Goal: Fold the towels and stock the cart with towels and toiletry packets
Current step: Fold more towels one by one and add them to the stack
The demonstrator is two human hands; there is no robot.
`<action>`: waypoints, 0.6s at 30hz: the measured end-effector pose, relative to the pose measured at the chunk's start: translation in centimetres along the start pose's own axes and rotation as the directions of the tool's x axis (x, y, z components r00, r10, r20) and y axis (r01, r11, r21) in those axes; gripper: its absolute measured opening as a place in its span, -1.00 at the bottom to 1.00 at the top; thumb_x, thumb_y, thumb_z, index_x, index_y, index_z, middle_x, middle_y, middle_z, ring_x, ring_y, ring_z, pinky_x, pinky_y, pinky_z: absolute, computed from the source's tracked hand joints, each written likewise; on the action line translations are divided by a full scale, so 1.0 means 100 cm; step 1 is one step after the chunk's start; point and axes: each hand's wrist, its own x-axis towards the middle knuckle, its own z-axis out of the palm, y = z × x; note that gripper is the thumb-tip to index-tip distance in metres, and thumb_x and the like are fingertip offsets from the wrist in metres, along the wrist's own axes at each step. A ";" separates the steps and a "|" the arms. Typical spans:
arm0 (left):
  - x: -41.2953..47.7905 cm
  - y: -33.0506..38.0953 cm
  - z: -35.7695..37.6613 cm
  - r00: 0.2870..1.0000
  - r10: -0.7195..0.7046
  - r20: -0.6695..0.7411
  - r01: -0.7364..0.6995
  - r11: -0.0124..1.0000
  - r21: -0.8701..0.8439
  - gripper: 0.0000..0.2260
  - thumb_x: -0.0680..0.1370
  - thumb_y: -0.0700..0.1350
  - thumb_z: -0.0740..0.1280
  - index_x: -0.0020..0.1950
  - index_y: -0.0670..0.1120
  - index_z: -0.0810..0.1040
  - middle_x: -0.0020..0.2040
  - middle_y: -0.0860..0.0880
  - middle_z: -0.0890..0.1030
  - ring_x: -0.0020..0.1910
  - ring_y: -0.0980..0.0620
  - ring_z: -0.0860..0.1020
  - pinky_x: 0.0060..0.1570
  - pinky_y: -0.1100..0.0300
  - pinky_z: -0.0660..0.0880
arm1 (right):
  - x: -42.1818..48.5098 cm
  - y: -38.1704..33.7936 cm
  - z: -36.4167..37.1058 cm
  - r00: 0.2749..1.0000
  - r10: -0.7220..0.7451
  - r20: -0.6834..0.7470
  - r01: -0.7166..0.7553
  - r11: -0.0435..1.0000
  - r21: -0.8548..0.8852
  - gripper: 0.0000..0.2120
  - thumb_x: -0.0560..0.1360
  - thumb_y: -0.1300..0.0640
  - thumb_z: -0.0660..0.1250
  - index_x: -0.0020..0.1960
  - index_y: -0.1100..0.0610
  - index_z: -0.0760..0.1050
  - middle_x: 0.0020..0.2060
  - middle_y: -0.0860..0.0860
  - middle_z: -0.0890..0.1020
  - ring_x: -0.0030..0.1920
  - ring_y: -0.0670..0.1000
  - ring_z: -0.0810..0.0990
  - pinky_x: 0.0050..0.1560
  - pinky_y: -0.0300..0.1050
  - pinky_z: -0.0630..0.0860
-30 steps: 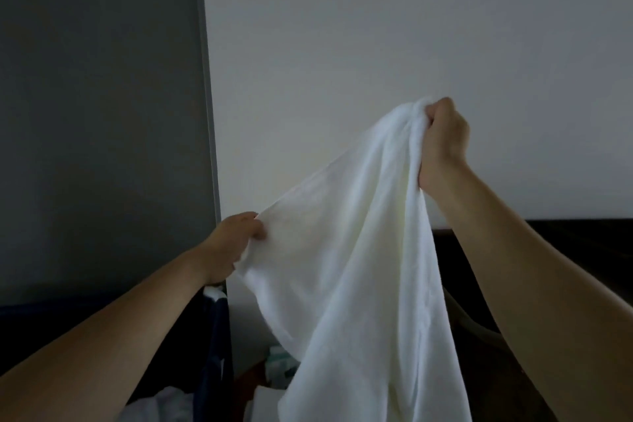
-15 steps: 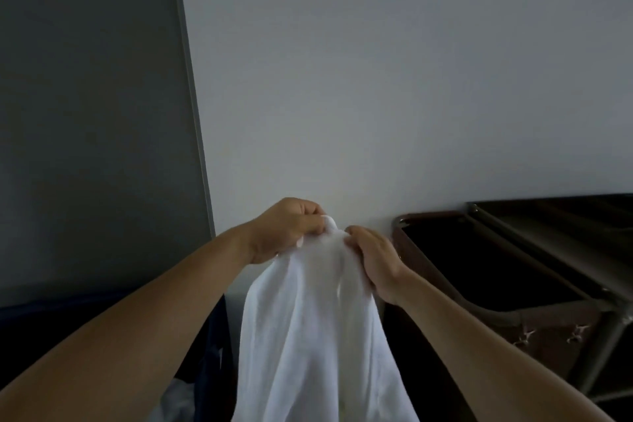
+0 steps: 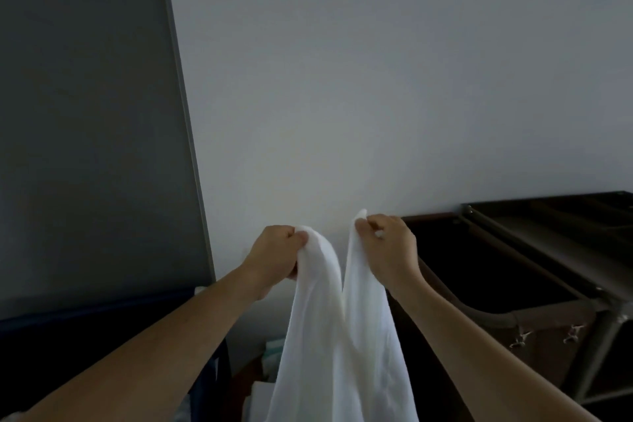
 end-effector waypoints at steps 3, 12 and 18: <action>-0.006 0.008 0.017 0.988 0.054 0.142 -0.055 0.998 0.004 -0.66 0.68 -0.08 0.19 -0.06 -0.27 0.64 -0.16 -0.19 0.70 -0.19 -0.15 0.70 -0.11 -0.07 0.67 | -0.014 -0.011 0.008 0.979 -0.197 0.054 0.202 0.973 -0.108 -0.76 0.58 0.03 0.34 -0.22 0.05 0.62 -0.26 0.00 0.58 -0.25 0.00 0.52 -0.24 -0.18 0.31; -0.012 0.010 0.014 0.975 0.073 0.209 -0.036 0.983 -0.178 -0.67 0.66 -0.12 0.19 -0.04 -0.33 0.64 -0.09 -0.32 0.67 -0.08 -0.28 0.67 -0.07 -0.11 0.65 | -0.036 -0.022 0.006 0.878 -0.455 0.149 0.478 0.856 -0.197 -0.77 0.63 0.05 0.28 0.07 0.10 0.69 -0.19 0.08 0.62 -0.26 0.15 0.60 -0.23 0.02 0.56; -0.010 0.010 0.005 0.960 0.058 0.274 -0.018 0.989 -0.148 -0.62 0.63 -0.11 0.09 0.00 -0.36 0.59 -0.06 -0.35 0.64 -0.15 -0.16 0.64 -0.09 -0.02 0.63 | -0.043 -0.023 0.010 0.855 -0.414 0.314 0.478 0.863 -0.163 -0.60 0.60 0.08 0.11 0.35 0.15 0.53 0.01 0.08 0.56 -0.08 0.13 0.58 -0.05 0.02 0.56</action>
